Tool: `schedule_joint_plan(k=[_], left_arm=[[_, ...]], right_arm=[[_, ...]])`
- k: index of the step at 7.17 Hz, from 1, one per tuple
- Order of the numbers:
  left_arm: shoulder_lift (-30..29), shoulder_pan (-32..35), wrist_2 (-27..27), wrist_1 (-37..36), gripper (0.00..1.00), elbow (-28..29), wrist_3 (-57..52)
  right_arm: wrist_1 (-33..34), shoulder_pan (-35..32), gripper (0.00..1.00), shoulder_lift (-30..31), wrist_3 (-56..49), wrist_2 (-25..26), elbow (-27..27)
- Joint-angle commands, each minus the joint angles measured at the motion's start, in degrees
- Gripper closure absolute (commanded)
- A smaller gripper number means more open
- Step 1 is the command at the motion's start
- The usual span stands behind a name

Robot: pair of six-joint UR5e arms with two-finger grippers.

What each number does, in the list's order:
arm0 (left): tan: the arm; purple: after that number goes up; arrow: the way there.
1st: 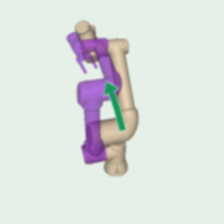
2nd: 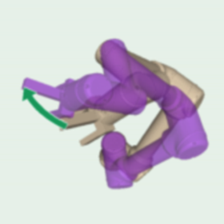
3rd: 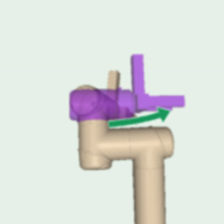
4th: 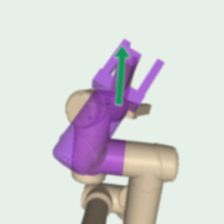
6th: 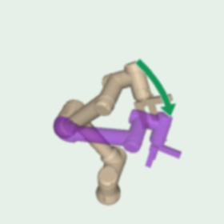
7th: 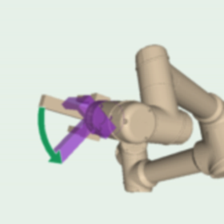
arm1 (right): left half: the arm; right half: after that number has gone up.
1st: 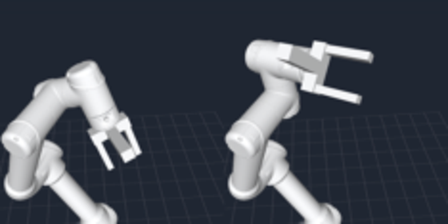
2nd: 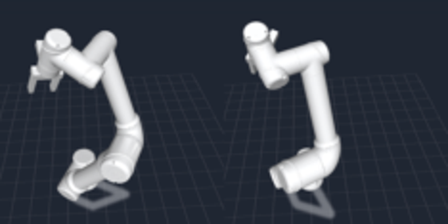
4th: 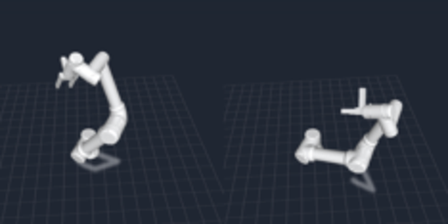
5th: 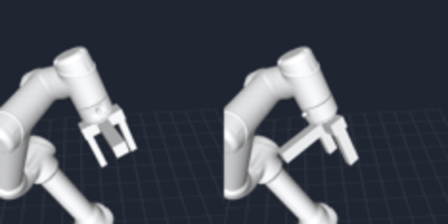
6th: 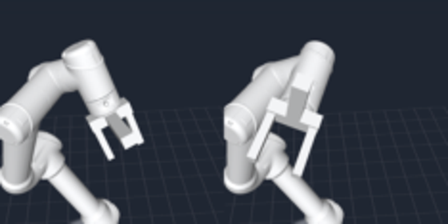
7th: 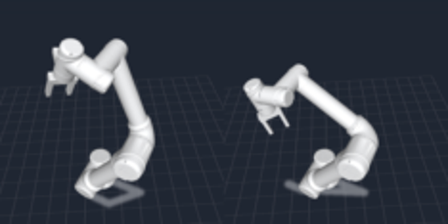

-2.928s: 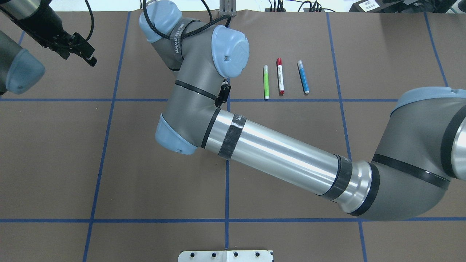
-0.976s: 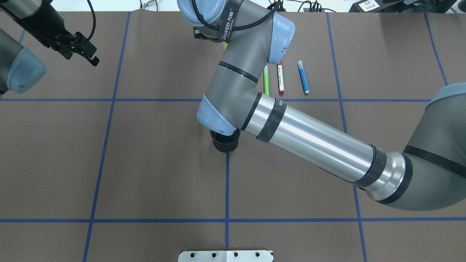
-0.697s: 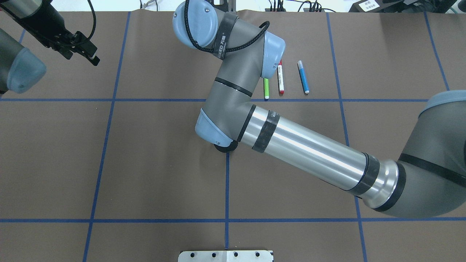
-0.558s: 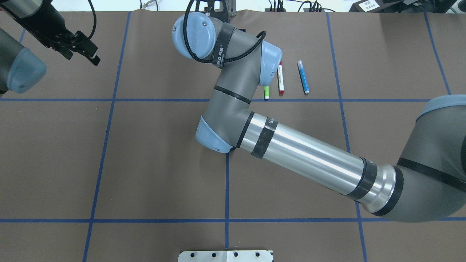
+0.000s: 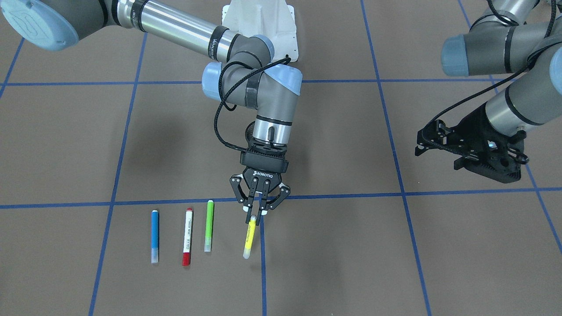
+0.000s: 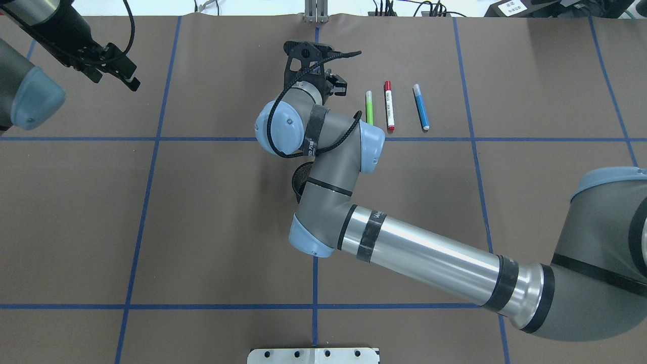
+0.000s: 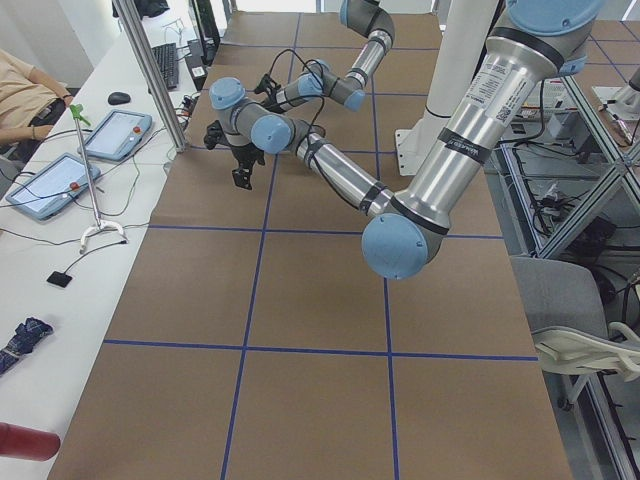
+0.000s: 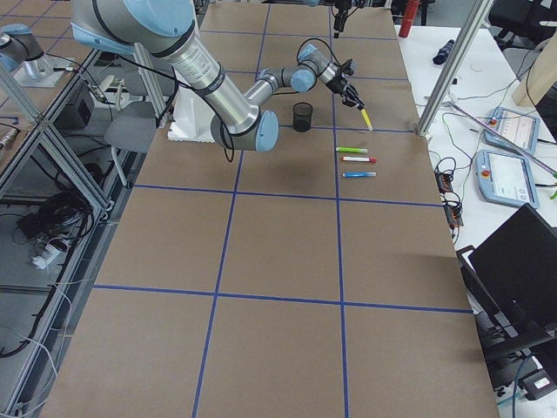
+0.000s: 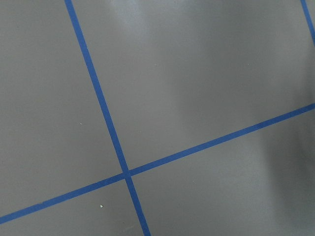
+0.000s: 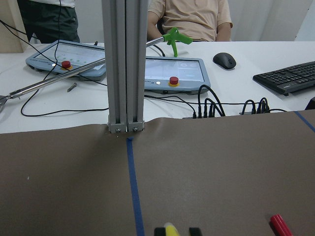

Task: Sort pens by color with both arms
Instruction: 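Carry the yellow highlighter beside the green highlighter and release it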

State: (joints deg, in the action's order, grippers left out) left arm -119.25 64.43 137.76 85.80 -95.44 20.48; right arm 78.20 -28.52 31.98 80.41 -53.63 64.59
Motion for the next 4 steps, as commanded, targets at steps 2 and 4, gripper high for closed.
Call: schedule_joint_plan(k=[2, 4], left_arm=[[0.07, 0.00, -0.04, 0.24, 0.01, 0.34, 0.00], [-0.01, 0.00, -0.04, 0.24, 0.01, 0.17, 0.00]], right_arm=[[-0.15, 1.45, 0.66, 1.68, 1.42, 2.57, 0.01], [-0.15, 1.45, 0.07, 1.59, 1.42, 2.48, -0.08]])
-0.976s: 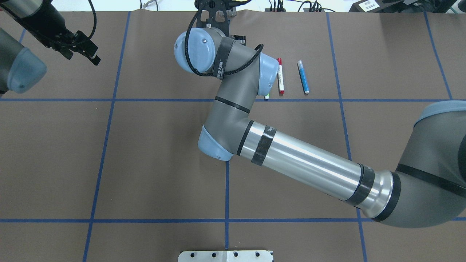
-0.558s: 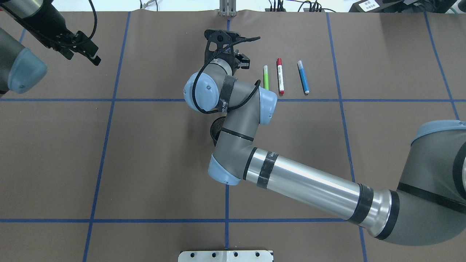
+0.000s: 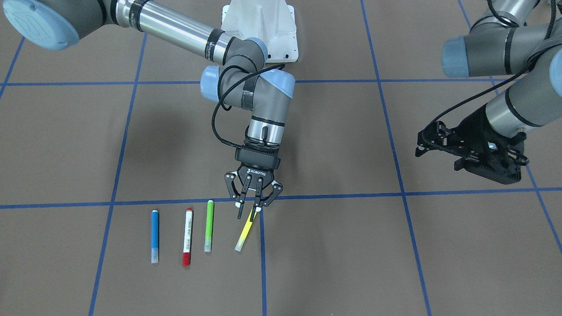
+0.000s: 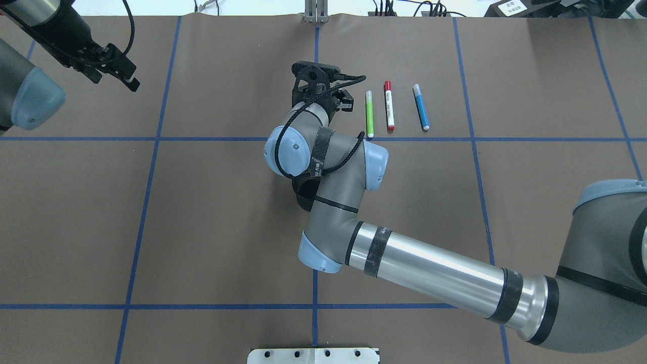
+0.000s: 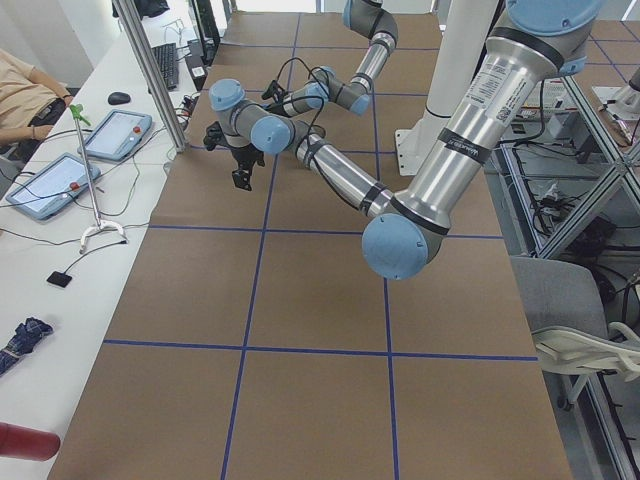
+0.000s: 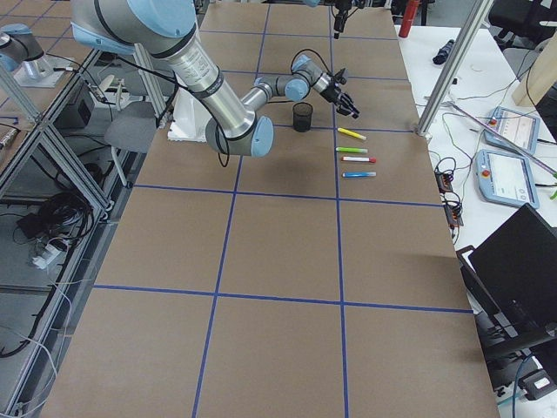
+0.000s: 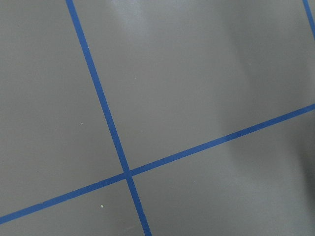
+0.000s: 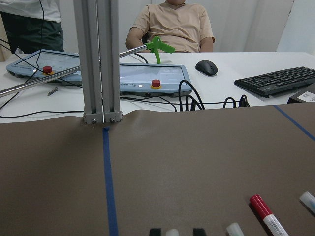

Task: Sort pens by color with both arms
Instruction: 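Carry the yellow highlighter beside the green highlighter and release it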

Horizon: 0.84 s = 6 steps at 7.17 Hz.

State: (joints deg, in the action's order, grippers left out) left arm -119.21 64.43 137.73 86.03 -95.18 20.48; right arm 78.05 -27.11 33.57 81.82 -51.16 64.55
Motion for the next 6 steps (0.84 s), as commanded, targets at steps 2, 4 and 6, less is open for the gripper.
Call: schedule_joint_plan(k=[2, 4, 6], left_arm=[[-0.06, 0.00, 0.00, 0.01, 0.01, -0.27, 0.09], [-0.06, 0.00, 0.00, -0.07, 0.01, -0.27, 0.09], [0.03, 0.00, -0.18, -0.07, 0.01, -0.36, 0.09]], right_arm=[[-0.09, -0.04, 0.02, 0.01, -0.16, -0.43, 0.40], [-3.83, -1.96, 0.02, -0.52, -0.34, -7.58, 1.71], [-5.80, -6.70, 0.02, -0.52, -4.35, -20.41, 2.42]])
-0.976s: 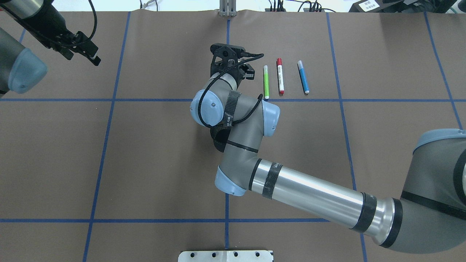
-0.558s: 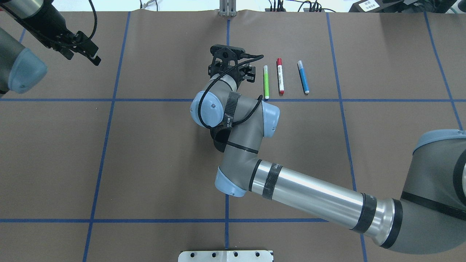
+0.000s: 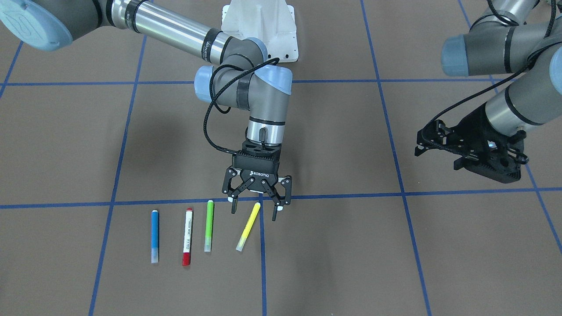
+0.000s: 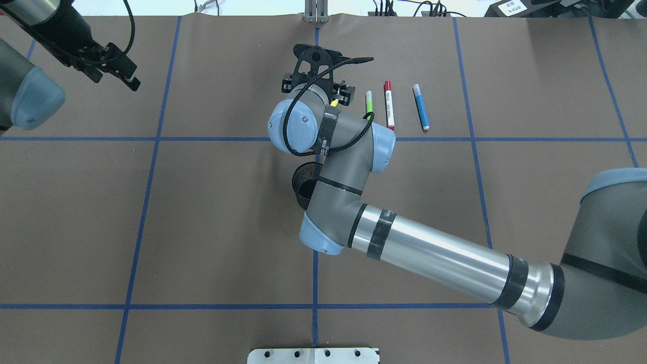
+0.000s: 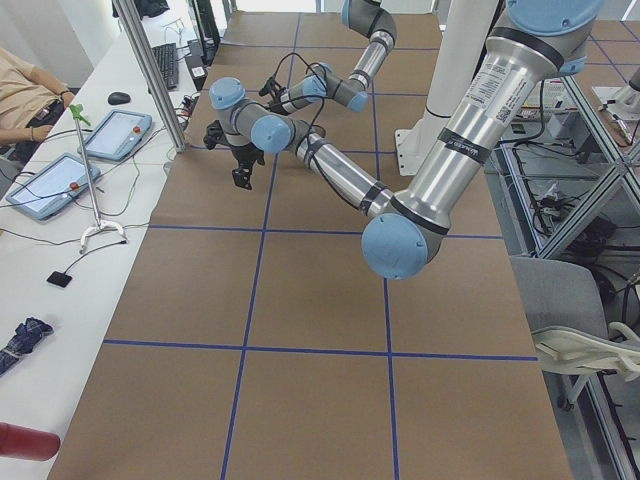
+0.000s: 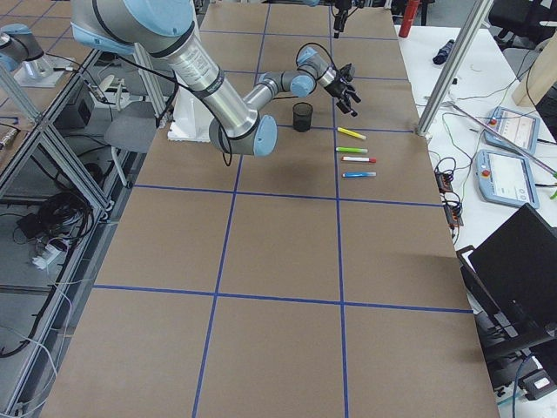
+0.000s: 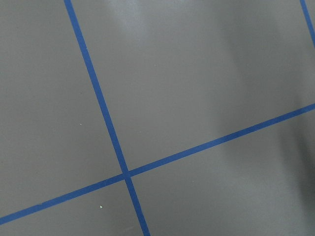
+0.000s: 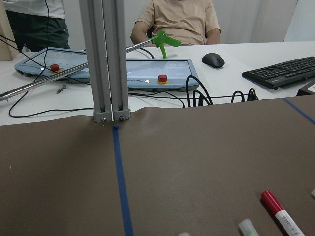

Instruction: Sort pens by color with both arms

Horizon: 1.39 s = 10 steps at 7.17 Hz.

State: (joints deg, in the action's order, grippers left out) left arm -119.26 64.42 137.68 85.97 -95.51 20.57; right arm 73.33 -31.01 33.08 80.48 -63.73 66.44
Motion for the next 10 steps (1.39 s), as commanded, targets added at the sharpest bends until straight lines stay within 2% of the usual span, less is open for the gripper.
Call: schedule_joint_plan(k=[1, 2, 4, 5, 6, 7, 8, 10], left_arm=[[0.16, 0.09, -0.13, -0.10, 0.01, -0.03, 0.17], [0.43, 0.17, -0.22, -0.10, 0.01, -0.55, 0.26], [0.60, 1.05, -1.97, -0.36, 0.01, -2.22, 0.18], [0.60, 1.75, -5.20, -0.45, 0.01, -2.05, -0.61], [0.69, 3.41, -6.19, -0.45, 0.01, -1.62, -1.66], [1.13, 5.69, -6.11, -2.89, 0.01, -1.35, -7.93], [1.65, 8.58, -6.20, -7.00, 0.01, -1.26, -14.70], [1.83, 14.65, -6.11, -8.19, 0.01, 2.67, -23.77]], right_arm=[[-0.56, -5.35, 0.02, 0.31, -5.23, -14.17, 1.75], [1.09, -7.90, 0.01, 0.31, -7.95, -21.80, 2.11], [12.21, -15.53, 0.00, 0.49, -18.27, -38.05, 6.75], [16.45, -19.57, 0.00, 2.58, -24.87, -44.14, 9.90], [16.75, -23.44, 0.00, 7.56, -31.20, -49.51, 14.11], [16.84, -27.66, 0.00, 12.48, -37.01, -55.13, 17.11], [16.84, -30.92, 0.00, 17.32, -43.68, -57.45, 19.75], [19.89, -38.03, 0.00, 24.63, -57.73, -61.14, 23.37]])
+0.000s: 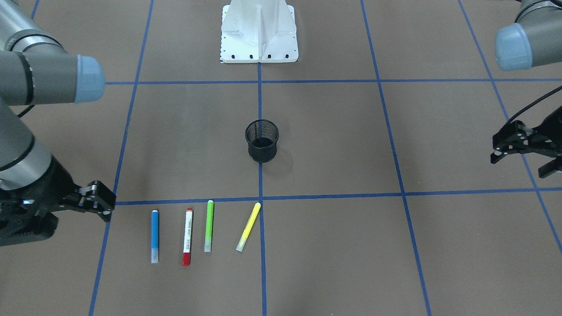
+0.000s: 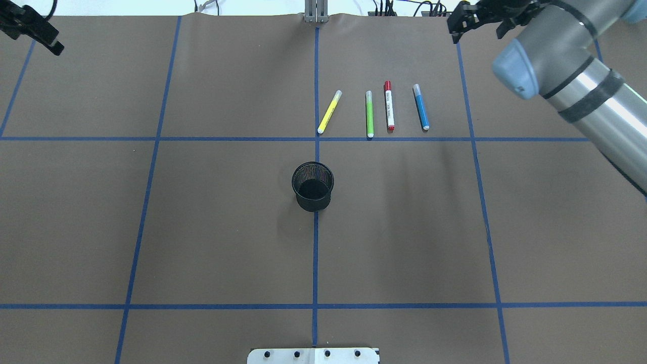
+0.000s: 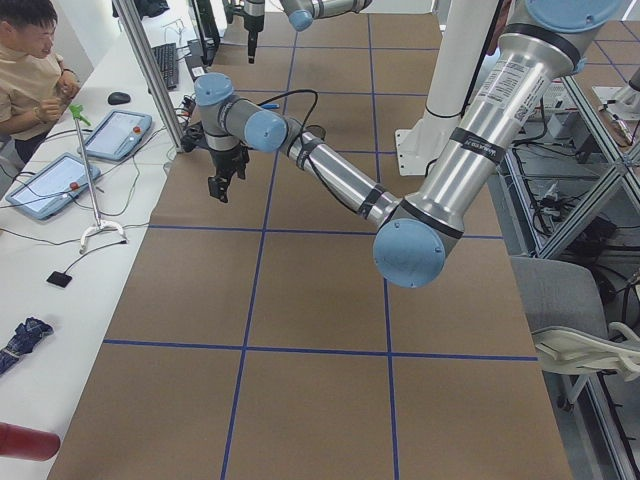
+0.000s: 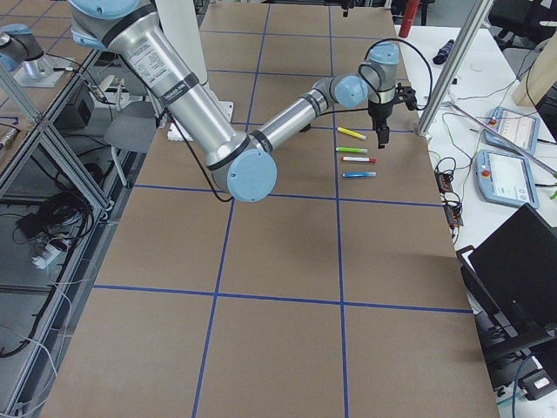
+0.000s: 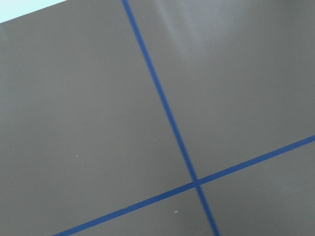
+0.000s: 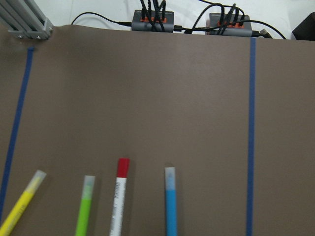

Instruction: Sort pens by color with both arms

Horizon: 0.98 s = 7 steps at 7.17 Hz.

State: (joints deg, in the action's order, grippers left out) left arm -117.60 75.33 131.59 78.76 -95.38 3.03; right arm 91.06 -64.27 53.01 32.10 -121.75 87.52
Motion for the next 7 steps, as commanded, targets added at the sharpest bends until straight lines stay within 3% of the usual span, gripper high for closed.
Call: schedule_joint_plan(k=[1, 4, 5, 7], left_arm=[[0.18, 7.16, 0.07, -0.89, 0.01, 6.40, -12.72], [3.14, 13.42, 0.34, -0.02, 0.01, 14.25, -20.61], [4.39, 15.35, 0.69, 0.43, 0.01, 15.04, -20.70], [12.19, 18.87, 0.60, 8.38, 0.01, 14.70, -22.80]], right_arm=[[3.84, -8.47, 0.00, 7.95, -18.56, -4.45, 3.09], [4.74, -20.42, 0.00, 19.81, -41.44, -10.61, 2.84], [4.65, -22.81, 0.00, 22.89, -44.29, -10.61, 2.57], [4.47, -26.86, 0.00, 28.44, -45.10, -10.70, 2.49]])
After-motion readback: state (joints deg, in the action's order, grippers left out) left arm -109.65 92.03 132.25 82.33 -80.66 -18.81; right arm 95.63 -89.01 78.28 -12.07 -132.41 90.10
